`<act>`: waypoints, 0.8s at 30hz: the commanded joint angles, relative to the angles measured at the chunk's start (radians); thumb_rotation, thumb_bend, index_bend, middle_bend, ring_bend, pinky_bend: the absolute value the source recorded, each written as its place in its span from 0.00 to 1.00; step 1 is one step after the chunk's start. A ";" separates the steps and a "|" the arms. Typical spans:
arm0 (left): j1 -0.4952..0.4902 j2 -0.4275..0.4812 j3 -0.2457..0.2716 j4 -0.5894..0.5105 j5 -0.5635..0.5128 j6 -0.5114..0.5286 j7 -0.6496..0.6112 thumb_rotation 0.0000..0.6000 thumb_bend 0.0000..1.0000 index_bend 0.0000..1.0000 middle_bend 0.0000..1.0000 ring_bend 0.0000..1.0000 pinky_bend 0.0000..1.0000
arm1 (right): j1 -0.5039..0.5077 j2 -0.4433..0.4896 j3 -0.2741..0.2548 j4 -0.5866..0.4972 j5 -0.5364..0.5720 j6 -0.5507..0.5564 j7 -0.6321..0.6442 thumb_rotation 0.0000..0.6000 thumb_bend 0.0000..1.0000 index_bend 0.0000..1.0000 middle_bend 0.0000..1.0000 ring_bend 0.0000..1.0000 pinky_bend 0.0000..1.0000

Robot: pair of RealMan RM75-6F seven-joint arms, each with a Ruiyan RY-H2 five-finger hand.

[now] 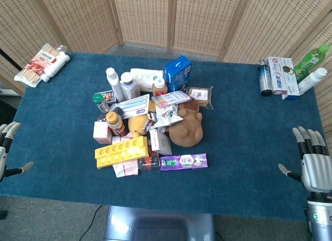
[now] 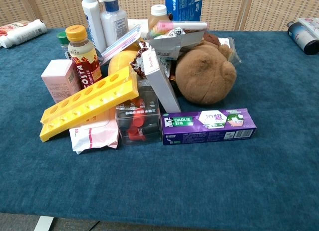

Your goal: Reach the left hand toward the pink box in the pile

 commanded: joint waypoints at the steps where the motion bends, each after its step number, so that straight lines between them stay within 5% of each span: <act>1: -0.002 -0.003 0.001 0.000 0.001 -0.003 0.005 1.00 0.00 0.00 0.00 0.00 0.00 | 0.001 0.001 0.000 0.000 -0.001 -0.001 0.003 1.00 0.00 0.00 0.00 0.00 0.00; 14: -0.132 -0.064 -0.042 0.007 -0.061 -0.191 0.049 1.00 0.00 0.00 0.00 0.00 0.00 | 0.000 0.017 0.010 -0.019 0.015 -0.008 0.037 1.00 0.00 0.00 0.00 0.00 0.00; 24: -0.328 -0.185 -0.115 0.018 -0.227 -0.412 0.240 1.00 0.00 0.00 0.00 0.00 0.00 | 0.001 0.024 0.009 -0.024 0.024 -0.020 0.048 1.00 0.00 0.00 0.00 0.00 0.00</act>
